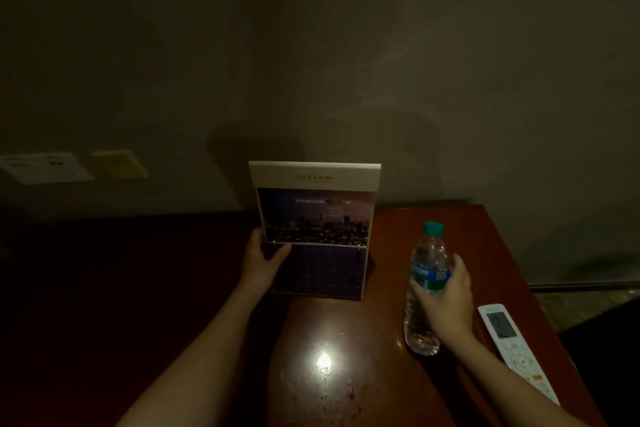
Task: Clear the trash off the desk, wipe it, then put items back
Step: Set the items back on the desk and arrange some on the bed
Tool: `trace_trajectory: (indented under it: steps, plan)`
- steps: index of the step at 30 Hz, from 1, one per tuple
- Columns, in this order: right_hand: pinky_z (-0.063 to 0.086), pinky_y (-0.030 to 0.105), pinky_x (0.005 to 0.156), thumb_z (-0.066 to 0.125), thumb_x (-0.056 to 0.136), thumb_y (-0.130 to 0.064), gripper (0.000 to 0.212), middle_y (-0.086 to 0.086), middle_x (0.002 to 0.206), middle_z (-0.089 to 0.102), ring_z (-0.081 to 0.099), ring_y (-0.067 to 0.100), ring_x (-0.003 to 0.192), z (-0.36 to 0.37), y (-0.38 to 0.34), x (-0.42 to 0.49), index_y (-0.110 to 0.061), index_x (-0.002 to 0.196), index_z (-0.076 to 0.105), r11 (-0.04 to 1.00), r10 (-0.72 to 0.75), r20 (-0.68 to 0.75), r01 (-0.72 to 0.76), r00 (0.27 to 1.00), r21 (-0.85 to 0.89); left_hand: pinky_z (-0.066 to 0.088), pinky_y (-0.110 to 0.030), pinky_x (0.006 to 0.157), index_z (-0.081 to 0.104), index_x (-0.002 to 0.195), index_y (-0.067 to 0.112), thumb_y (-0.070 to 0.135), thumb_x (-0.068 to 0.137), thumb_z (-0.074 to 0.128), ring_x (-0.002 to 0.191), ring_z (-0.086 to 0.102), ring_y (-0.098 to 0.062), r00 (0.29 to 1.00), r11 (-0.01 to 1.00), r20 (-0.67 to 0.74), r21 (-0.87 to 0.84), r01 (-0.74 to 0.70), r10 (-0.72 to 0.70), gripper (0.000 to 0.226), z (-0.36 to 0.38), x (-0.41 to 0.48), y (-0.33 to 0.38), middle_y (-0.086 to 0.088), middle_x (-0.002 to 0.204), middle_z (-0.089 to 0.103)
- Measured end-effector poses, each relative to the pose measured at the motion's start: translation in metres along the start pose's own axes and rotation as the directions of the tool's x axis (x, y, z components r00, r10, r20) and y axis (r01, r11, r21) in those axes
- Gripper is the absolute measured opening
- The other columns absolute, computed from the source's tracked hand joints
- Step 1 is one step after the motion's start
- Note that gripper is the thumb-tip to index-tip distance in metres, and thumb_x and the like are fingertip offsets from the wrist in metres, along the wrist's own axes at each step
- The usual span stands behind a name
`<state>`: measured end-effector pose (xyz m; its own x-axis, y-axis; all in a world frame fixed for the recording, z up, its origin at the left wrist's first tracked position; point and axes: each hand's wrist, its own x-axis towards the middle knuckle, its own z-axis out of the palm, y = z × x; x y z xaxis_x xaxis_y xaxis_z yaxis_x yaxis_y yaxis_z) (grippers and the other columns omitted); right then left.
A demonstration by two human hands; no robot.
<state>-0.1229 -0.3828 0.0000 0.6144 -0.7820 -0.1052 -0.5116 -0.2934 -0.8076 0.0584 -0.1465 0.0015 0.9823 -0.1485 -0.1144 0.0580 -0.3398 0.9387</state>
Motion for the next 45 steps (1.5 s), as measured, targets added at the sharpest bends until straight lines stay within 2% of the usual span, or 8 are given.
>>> trace_trajectory:
  steps: [7,13,18,26,32,35,39,45]
  plan:
    - [0.039,0.031,0.095,0.075,0.075,-0.004,0.081,0.011,0.141,0.036,0.042,0.026,0.127,0.002,-0.004,-0.002,-0.008,0.143,0.029,0.99,-0.057,-0.072,0.066,0.996,0.126,0.036,-0.028,0.088,0.051,0.125,-0.001,0.006,0.091,0.058,0.114,0.051,-0.034,0.988,0.969,-0.152,0.246,-0.001,0.039,0.035,-0.002,0.008,-0.005,-0.021,0.125,0.051]
    - [0.038,0.024,0.095,0.077,0.07,0.001,0.077,0.012,0.135,0.038,0.043,0.02,0.122,0.018,-0.014,0.011,-0.005,0.134,0.034,0.969,-0.149,-0.056,0.157,0.987,0.19,0.041,-0.039,0.09,0.05,0.123,-0.002,0.007,0.092,0.058,0.114,0.051,-0.038,0.963,0.965,-0.269,0.255,0.057,0.014,0.033,-0.023,0.021,-0.01,-0.023,0.124,0.051]
    - [0.034,0.004,0.081,0.079,0.07,-0.001,0.076,0.011,0.132,0.038,0.038,0.008,0.115,0.047,-0.034,0.032,-0.005,0.131,0.034,0.958,-0.233,-0.044,0.237,0.971,0.159,0.04,-0.04,0.092,0.048,0.127,-0.001,0.006,0.091,0.058,0.115,0.051,-0.037,0.969,0.964,-0.245,0.262,0.033,0.033,0.038,-0.031,0.033,-0.017,-0.022,0.125,0.052]
    - [0.029,-0.009,0.077,0.08,0.07,-0.003,0.072,0.018,0.127,0.039,0.038,0.011,0.111,0.094,-0.059,0.069,0.004,0.125,0.034,0.94,-0.287,-0.089,0.299,0.954,0.168,0.037,-0.03,0.088,0.045,0.131,0.003,0.005,0.093,0.055,0.117,0.05,-0.031,0.979,0.967,-0.196,0.256,-0.004,0.056,0.04,-0.032,0.037,-0.019,-0.018,0.127,0.052]
    - [0.036,0.018,0.092,0.08,0.072,-0.01,0.073,0.014,0.13,0.033,0.039,0.012,0.115,0.107,-0.067,0.081,-0.001,0.125,0.031,0.956,-0.262,-0.024,0.263,0.965,0.128,0.038,-0.032,0.091,0.042,0.135,0.007,0.007,0.094,0.054,0.119,0.05,-0.03,0.983,0.966,-0.182,0.258,0.017,0.031,0.043,-0.035,0.038,-0.022,-0.015,0.129,0.052]
    - [0.036,0.019,0.093,0.083,0.069,-0.011,0.076,0.015,0.131,0.032,0.042,0.022,0.12,0.108,-0.071,0.086,-0.001,0.123,0.03,0.968,-0.224,-0.004,0.223,0.975,0.114,0.037,-0.032,0.09,0.042,0.135,0.005,0.009,0.094,0.054,0.12,0.049,-0.032,0.984,0.963,-0.176,0.266,0.032,0.016,0.042,-0.037,0.041,-0.016,-0.017,0.13,0.051]
    - [0.037,0.032,0.104,0.086,0.064,-0.014,0.099,0.013,0.145,0.02,0.035,0.025,0.129,0.098,-0.059,0.076,-0.009,0.139,0.022,0.988,-0.117,0.135,0.101,0.984,0.121,0.04,-0.039,0.091,0.045,0.131,0.004,0.01,0.094,0.055,0.117,0.05,-0.035,0.983,0.96,-0.185,0.278,0.039,0.013,0.039,-0.042,0.044,-0.017,-0.019,0.128,0.052]
    - [0.039,0.042,0.1,0.078,0.075,-0.022,0.079,0.014,0.142,0.029,0.034,0.031,0.129,0.031,0.02,0.031,-0.016,0.139,0.034,0.976,0.064,0.036,-0.055,0.997,-0.211,0.041,-0.044,0.098,0.042,0.128,0.0,0.016,0.086,0.067,0.113,0.048,-0.039,0.95,0.968,-0.311,0.227,0.102,-0.027,0.051,-0.043,0.028,-0.022,-0.025,0.129,0.037]
